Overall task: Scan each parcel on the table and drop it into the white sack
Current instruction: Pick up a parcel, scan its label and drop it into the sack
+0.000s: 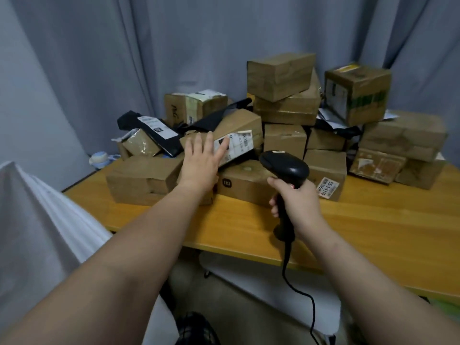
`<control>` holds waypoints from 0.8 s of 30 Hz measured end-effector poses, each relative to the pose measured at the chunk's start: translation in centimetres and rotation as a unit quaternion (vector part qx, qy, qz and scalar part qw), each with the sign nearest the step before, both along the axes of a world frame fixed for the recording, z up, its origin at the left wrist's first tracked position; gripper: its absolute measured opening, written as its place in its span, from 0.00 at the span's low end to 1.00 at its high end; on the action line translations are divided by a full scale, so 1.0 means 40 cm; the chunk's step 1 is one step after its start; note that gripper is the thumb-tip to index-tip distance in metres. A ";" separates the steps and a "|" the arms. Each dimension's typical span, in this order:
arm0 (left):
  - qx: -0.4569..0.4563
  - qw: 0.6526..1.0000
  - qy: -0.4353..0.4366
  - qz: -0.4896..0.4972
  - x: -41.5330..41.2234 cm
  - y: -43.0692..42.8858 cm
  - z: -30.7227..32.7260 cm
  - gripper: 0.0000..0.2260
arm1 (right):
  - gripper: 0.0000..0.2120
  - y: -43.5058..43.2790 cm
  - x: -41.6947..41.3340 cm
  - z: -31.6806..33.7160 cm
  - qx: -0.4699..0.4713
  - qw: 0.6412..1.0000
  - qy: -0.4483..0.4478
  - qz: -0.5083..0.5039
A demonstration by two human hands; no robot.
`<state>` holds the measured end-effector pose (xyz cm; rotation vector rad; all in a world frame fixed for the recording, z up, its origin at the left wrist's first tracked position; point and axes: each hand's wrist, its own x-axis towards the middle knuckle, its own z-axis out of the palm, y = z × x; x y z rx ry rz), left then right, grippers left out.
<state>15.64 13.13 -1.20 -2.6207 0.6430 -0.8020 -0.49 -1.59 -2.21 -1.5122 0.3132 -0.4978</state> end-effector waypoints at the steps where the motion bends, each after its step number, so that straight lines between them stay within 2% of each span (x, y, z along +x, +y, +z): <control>1: 0.016 1.000 -0.002 0.004 0.011 -0.008 -0.002 0.43 | 0.04 0.002 0.008 -0.003 -0.001 1.000 -0.002 0.000; 7: 0.056 0.998 -0.023 -0.009 0.046 -0.031 -0.006 0.42 | 0.04 -0.006 0.017 -0.037 0.000 1.000 0.009 0.006; 10: 0.033 0.999 -0.024 -0.030 0.052 -0.025 0.020 0.43 | 0.04 -0.013 0.019 -0.052 0.013 1.000 0.009 -0.001; 14: -0.082 0.994 0.008 -0.066 0.014 -0.004 0.047 0.40 | 0.06 -0.014 0.013 -0.061 0.047 0.999 -0.006 -0.012; 18: -0.190 0.976 0.014 -0.107 -0.059 0.030 0.036 0.39 | 0.07 -0.004 -0.003 -0.049 0.089 0.996 -0.019 -0.009; 20: -0.239 0.964 0.023 -0.115 -0.104 0.036 0.030 0.39 | 0.05 0.006 -0.011 -0.041 0.103 0.994 -0.025 -0.004; 24: -0.356 0.923 0.079 -0.120 -0.192 0.024 0.002 0.41 | 0.07 0.022 -0.028 -0.034 0.106 0.992 -0.069 -0.011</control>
